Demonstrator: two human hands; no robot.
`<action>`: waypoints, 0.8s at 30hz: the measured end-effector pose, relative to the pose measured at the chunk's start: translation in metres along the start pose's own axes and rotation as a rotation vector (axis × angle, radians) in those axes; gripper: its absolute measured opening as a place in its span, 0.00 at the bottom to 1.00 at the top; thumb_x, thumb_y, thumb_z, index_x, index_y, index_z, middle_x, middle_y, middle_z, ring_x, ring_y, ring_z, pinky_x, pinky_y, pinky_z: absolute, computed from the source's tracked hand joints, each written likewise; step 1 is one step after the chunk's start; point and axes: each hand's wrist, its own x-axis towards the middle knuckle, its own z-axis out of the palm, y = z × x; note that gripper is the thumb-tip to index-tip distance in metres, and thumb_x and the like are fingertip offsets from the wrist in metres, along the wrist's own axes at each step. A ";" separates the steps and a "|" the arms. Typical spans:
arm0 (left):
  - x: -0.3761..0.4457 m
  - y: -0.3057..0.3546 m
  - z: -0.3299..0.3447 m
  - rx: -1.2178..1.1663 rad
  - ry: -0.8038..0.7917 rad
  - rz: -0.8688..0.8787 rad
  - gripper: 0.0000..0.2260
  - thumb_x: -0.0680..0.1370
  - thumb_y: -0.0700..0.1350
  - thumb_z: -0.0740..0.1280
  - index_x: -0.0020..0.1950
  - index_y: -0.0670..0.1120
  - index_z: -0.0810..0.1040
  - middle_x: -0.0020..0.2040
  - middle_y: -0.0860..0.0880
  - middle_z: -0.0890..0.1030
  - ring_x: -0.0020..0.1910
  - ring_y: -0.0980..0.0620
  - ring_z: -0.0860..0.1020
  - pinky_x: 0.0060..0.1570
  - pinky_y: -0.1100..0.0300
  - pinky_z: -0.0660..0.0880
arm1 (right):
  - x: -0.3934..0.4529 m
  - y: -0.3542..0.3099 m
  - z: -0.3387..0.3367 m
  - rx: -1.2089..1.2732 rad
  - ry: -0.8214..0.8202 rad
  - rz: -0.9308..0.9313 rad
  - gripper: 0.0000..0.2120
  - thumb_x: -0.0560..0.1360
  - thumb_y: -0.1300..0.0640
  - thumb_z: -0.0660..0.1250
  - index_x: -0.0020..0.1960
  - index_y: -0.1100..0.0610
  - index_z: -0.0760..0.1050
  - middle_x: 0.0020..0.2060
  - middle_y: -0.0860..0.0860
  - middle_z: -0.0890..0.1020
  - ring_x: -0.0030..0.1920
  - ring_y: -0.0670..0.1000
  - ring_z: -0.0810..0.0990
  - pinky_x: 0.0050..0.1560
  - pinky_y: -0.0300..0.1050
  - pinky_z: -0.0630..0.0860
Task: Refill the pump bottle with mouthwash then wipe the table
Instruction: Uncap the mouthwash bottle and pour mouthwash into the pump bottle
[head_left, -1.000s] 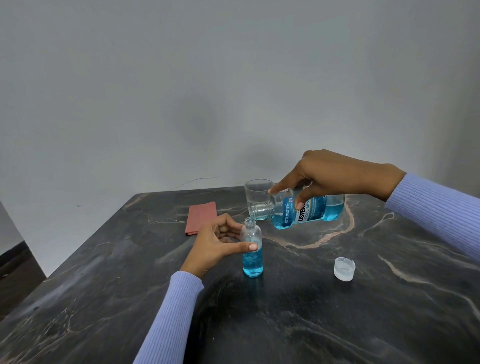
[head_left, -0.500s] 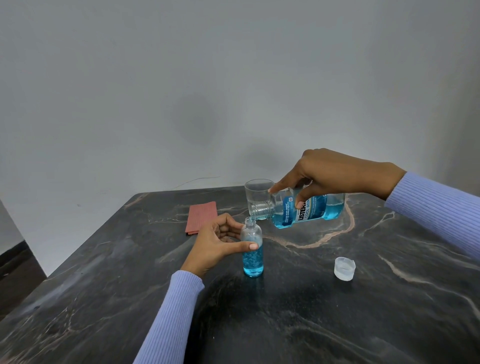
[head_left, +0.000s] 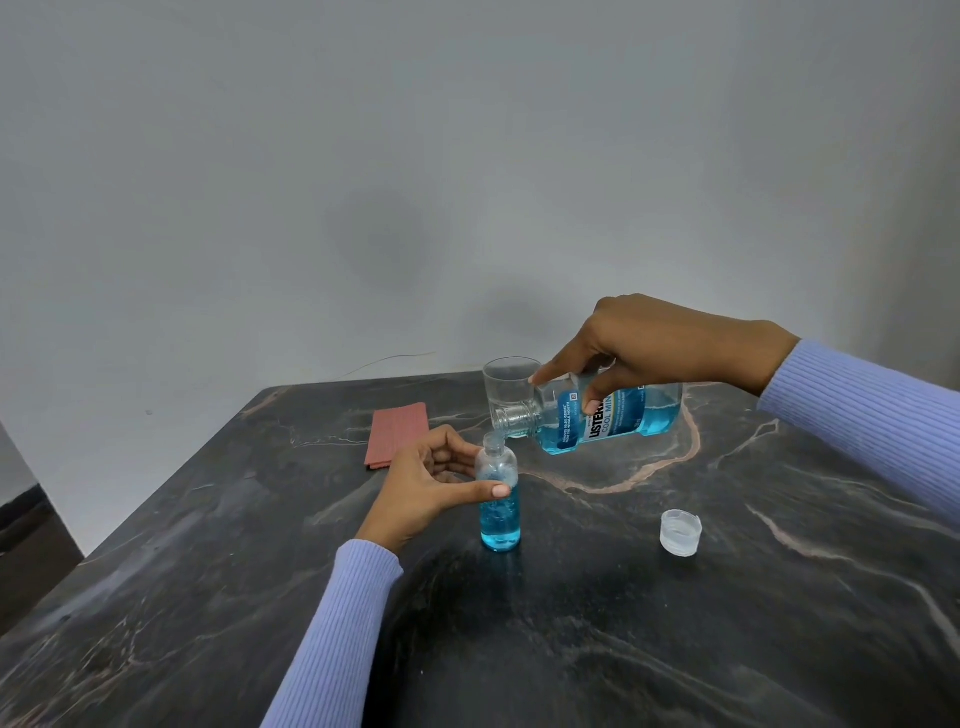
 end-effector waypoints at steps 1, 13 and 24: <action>0.000 0.000 0.000 0.000 -0.001 -0.002 0.20 0.58 0.49 0.79 0.45 0.44 0.79 0.45 0.53 0.85 0.44 0.56 0.83 0.41 0.69 0.77 | 0.000 0.000 0.000 0.001 0.000 0.000 0.23 0.71 0.51 0.71 0.65 0.43 0.73 0.50 0.44 0.85 0.44 0.43 0.81 0.39 0.27 0.67; -0.002 0.002 0.001 -0.005 0.004 -0.006 0.21 0.57 0.50 0.79 0.45 0.45 0.79 0.44 0.54 0.85 0.44 0.56 0.83 0.42 0.68 0.78 | 0.000 -0.001 -0.001 -0.013 -0.004 -0.009 0.23 0.71 0.51 0.71 0.65 0.43 0.72 0.51 0.44 0.84 0.45 0.42 0.81 0.40 0.27 0.65; -0.001 0.001 0.001 -0.003 -0.003 -0.016 0.21 0.58 0.51 0.79 0.45 0.45 0.78 0.44 0.56 0.85 0.44 0.58 0.83 0.41 0.70 0.77 | 0.002 0.000 -0.002 0.002 -0.017 -0.015 0.23 0.71 0.52 0.71 0.65 0.44 0.73 0.50 0.45 0.85 0.44 0.43 0.83 0.39 0.26 0.67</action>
